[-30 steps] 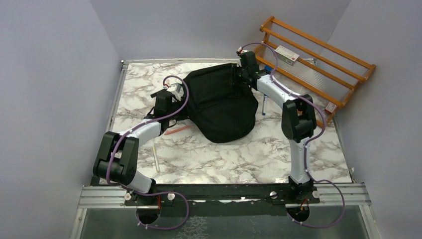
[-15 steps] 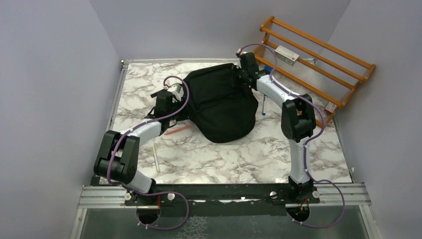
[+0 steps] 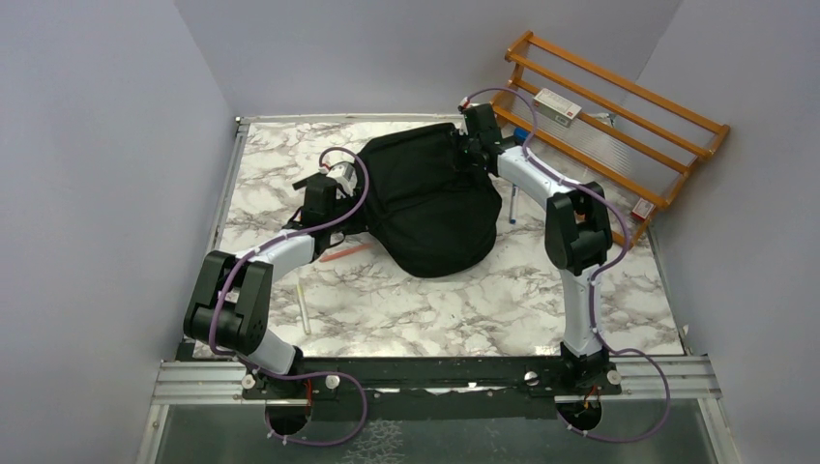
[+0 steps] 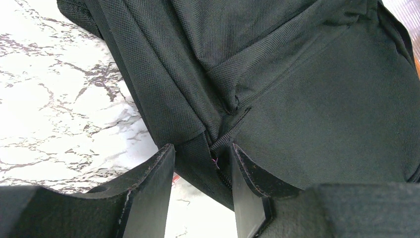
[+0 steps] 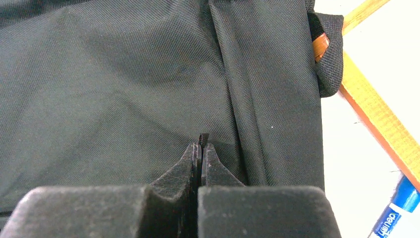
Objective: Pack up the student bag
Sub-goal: Unzip the student bag at the center of the board.
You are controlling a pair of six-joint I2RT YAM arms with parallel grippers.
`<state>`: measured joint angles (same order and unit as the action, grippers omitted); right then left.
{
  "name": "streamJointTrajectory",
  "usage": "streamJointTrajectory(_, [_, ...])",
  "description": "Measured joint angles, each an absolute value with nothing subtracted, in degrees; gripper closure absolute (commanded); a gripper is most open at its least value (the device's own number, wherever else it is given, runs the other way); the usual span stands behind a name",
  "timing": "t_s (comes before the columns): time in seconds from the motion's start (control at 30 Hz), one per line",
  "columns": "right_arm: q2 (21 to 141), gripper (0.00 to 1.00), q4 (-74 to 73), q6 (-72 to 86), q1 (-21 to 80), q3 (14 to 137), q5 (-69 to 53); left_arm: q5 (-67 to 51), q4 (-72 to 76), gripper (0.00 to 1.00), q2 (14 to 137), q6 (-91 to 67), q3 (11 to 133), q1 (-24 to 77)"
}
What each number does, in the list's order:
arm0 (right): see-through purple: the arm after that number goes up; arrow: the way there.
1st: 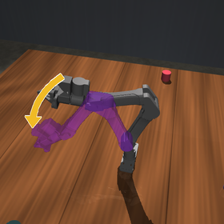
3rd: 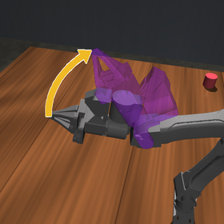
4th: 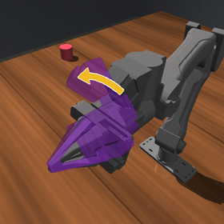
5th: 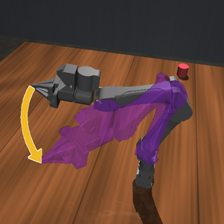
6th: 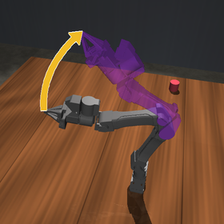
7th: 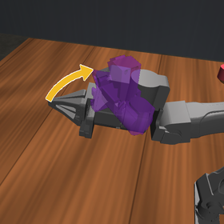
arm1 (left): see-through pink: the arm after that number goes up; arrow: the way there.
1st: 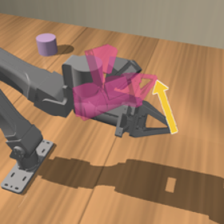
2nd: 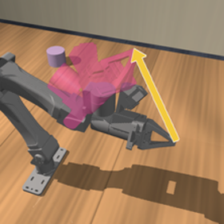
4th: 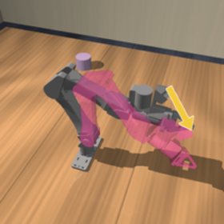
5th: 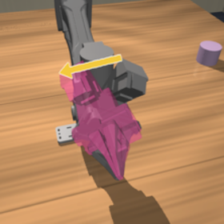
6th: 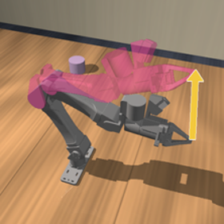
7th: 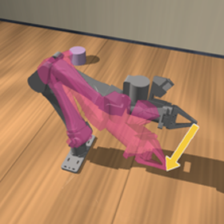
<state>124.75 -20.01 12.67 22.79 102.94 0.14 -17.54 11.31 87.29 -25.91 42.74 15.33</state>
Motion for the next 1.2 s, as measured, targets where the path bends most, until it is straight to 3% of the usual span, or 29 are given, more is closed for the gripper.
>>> streamJointTrajectory(0.63, [121.0,0.99,-16.9,17.1,23.2,100.2,-14.6,-17.8,11.4,0.55,87.5,-25.7,42.9,15.6])
streamJointTrajectory(1.2, [122.5,0.99,-16.4,20.5,30.5,103.2,-18.3,-18.0,11.7,0.56,87.7,-25.6,43.0,16.2])
